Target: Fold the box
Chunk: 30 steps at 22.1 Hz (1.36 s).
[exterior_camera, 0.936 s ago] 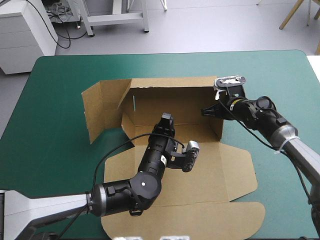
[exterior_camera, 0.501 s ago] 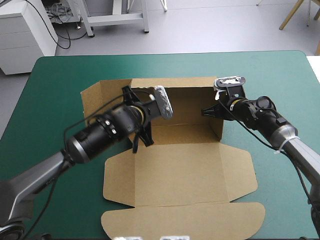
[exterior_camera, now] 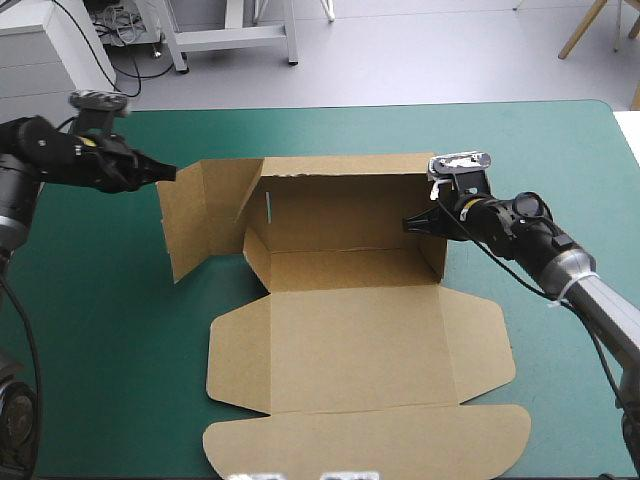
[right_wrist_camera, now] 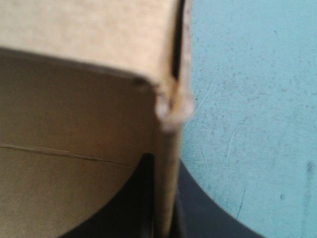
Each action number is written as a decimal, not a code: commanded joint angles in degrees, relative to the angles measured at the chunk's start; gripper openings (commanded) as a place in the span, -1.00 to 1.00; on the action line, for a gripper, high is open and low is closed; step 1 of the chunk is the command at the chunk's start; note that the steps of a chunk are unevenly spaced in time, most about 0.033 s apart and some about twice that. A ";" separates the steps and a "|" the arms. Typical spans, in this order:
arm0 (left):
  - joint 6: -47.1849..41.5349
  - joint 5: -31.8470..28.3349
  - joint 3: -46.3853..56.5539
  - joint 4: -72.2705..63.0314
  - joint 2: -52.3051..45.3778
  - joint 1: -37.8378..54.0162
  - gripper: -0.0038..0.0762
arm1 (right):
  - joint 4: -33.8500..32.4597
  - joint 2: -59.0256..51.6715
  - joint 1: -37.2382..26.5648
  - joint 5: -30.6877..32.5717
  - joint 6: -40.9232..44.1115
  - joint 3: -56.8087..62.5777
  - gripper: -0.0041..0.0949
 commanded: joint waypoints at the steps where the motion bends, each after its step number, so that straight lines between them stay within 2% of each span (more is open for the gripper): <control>1: 0.33 -0.95 2.92 -9.06 -2.58 12.34 -0.93 | -1.52 -1.60 -0.75 -0.57 -0.36 -1.39 -0.93; 6: 0.23 -4.04 14.08 -22.31 -2.58 26.08 -0.93 | -1.16 -1.60 -0.75 1.08 -0.36 -1.58 -0.93; 9: -4.09 -6.68 18.71 -24.46 -2.58 28.46 -0.93 | 0.91 -1.60 -0.75 2.66 -0.36 -2.03 -0.93; 11: -4.60 -7.83 20.63 -24.33 -2.58 28.47 -0.93 | 1.90 -1.60 -0.75 7.21 -0.36 -4.20 -0.93; 13: -4.70 -8.09 21.67 -24.23 -2.58 28.47 -0.93 | 1.90 -1.60 -0.75 16.24 -0.36 -10.25 -0.93; 17: -5.35 -8.09 21.67 -24.23 -2.58 28.47 -0.93 | 3.85 -1.60 -0.75 26.44 -0.36 -17.05 -0.93; 25: -6.40 -8.09 21.67 -24.12 -2.58 28.47 -0.93 | 7.37 1.34 -0.75 39.51 -2.30 -19.42 -0.93; 30: -6.43 -7.98 21.67 -24.34 -2.69 28.47 -0.93 | 7.51 6.36 -0.75 36.92 -2.77 -19.42 -0.93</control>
